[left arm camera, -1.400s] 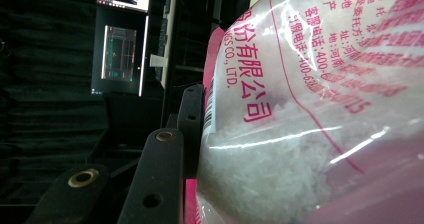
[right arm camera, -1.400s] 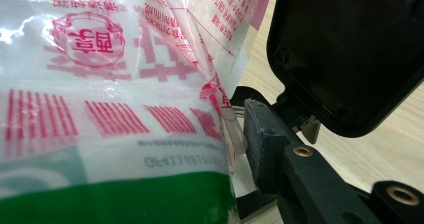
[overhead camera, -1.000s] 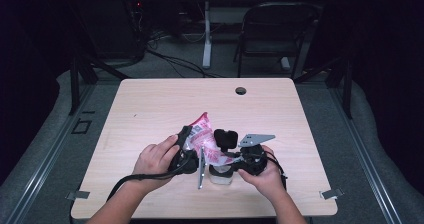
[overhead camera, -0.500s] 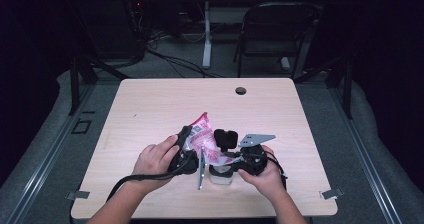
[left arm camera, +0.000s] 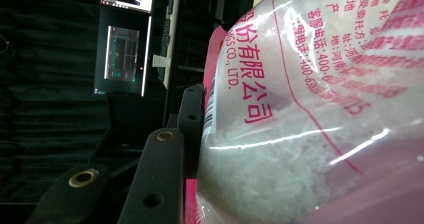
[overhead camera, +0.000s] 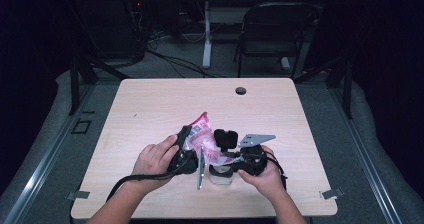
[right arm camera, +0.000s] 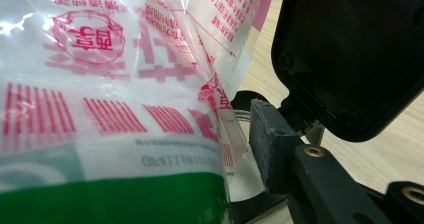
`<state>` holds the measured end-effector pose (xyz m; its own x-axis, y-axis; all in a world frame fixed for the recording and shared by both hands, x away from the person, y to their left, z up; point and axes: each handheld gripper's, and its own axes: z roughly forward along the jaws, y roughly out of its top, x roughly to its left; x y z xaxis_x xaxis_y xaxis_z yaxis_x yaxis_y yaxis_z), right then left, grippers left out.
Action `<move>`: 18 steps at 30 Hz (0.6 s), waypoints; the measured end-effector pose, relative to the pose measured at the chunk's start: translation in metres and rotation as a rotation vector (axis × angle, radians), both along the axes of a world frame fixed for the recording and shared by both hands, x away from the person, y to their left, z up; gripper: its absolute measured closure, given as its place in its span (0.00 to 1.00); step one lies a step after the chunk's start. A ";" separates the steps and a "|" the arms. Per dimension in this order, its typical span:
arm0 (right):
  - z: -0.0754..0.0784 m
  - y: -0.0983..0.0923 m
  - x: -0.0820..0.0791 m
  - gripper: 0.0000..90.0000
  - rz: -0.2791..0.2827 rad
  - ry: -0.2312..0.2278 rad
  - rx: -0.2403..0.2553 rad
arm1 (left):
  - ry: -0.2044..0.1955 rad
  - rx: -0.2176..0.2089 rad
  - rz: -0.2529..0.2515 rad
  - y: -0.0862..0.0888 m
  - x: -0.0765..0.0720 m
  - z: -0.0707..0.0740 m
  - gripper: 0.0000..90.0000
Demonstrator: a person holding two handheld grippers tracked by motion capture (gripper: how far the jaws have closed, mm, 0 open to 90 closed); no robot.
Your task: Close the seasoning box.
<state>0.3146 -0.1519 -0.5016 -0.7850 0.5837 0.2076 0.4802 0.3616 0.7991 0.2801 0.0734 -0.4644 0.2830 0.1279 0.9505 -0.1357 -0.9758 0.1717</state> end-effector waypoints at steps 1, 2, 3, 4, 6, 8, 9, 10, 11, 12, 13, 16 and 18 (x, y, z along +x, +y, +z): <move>0.000 0.000 0.000 0.78 0.003 0.001 -0.002 | 0.000 0.000 0.001 0.000 0.000 0.000 0.78; 0.000 0.000 0.000 0.78 0.005 0.001 -0.002 | -0.002 -0.001 0.002 0.000 0.000 0.000 0.78; 0.000 0.000 0.000 0.78 0.010 0.002 -0.003 | -0.002 -0.003 0.002 0.000 0.000 0.000 0.78; 0.000 0.000 0.000 0.79 0.010 0.002 -0.002 | -0.005 -0.003 0.001 0.000 0.000 0.001 0.78; -0.001 0.000 0.000 0.80 0.008 0.002 -0.003 | -0.007 -0.002 0.001 0.000 0.000 0.001 0.78; -0.001 0.000 0.000 0.81 0.009 0.002 -0.009 | -0.012 -0.005 -0.003 0.000 0.000 0.001 0.78; -0.001 0.000 0.000 0.82 0.010 0.003 -0.011 | -0.008 -0.006 -0.001 0.000 0.000 0.002 0.78; -0.001 0.000 0.000 0.83 0.011 0.005 -0.016 | -0.007 -0.007 0.000 0.000 0.000 0.002 0.78; -0.001 0.000 0.000 0.84 0.014 0.007 -0.017 | -0.007 -0.008 0.000 0.000 0.000 0.002 0.78; -0.001 0.000 0.000 0.85 0.020 0.011 -0.023 | -0.006 -0.009 -0.001 0.000 0.000 0.002 0.78; -0.001 0.000 0.000 0.86 0.022 0.013 -0.025 | -0.006 -0.008 -0.001 0.000 0.000 0.002 0.78; -0.001 0.000 0.000 0.89 0.028 0.017 -0.026 | -0.005 -0.007 -0.001 0.000 0.000 0.002 0.78; -0.001 0.000 0.000 0.91 0.031 0.017 -0.028 | -0.006 -0.006 -0.001 0.000 0.000 0.002 0.78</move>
<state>0.3149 -0.1522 -0.5031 -0.7990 0.5653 0.2049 0.4820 0.3985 0.7803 0.2799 0.0733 -0.4627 0.2774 0.1334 0.9514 -0.1374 -0.9746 0.1767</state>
